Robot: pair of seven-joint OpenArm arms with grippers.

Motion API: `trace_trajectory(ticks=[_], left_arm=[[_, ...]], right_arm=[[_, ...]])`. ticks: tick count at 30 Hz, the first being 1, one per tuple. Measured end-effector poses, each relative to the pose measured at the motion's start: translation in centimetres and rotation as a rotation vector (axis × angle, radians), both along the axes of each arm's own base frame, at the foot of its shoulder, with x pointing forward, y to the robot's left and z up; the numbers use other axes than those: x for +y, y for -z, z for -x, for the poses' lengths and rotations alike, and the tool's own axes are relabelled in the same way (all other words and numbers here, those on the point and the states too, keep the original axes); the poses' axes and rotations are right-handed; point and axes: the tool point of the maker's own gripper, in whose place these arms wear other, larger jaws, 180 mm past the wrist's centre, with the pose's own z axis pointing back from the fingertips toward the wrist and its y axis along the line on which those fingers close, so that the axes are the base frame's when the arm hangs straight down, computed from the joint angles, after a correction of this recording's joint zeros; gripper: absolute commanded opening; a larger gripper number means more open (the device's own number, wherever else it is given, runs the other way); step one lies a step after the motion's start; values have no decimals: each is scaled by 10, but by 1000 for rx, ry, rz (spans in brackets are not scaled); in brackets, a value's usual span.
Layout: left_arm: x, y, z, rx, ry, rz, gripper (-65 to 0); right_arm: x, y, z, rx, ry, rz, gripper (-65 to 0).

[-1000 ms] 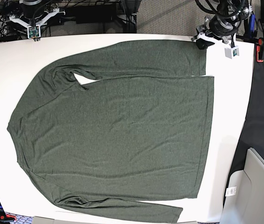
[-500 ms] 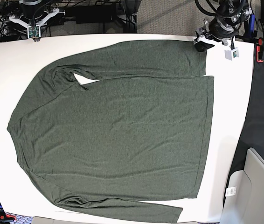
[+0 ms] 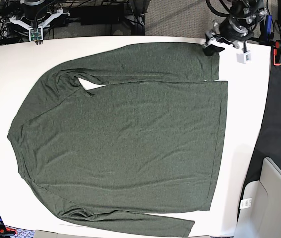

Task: Fold the T-shirt properly
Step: 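Grasp the shirt's hem corner with the left gripper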

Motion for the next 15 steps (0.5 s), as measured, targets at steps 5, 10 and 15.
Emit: trace_trajectory(ticks=[5, 10, 15], left_arm=[[-14, 1, 0, -1, 31, 24, -460], [-15, -2, -11, -23, 34, 23, -605], [-14, -3, -13, -25, 32, 23, -650]], right_arm=[[0, 0, 0, 0, 1, 1, -650], [0, 0, 0, -1, 1, 1, -650], [0, -1, 0, -3, 3, -1, -650]])
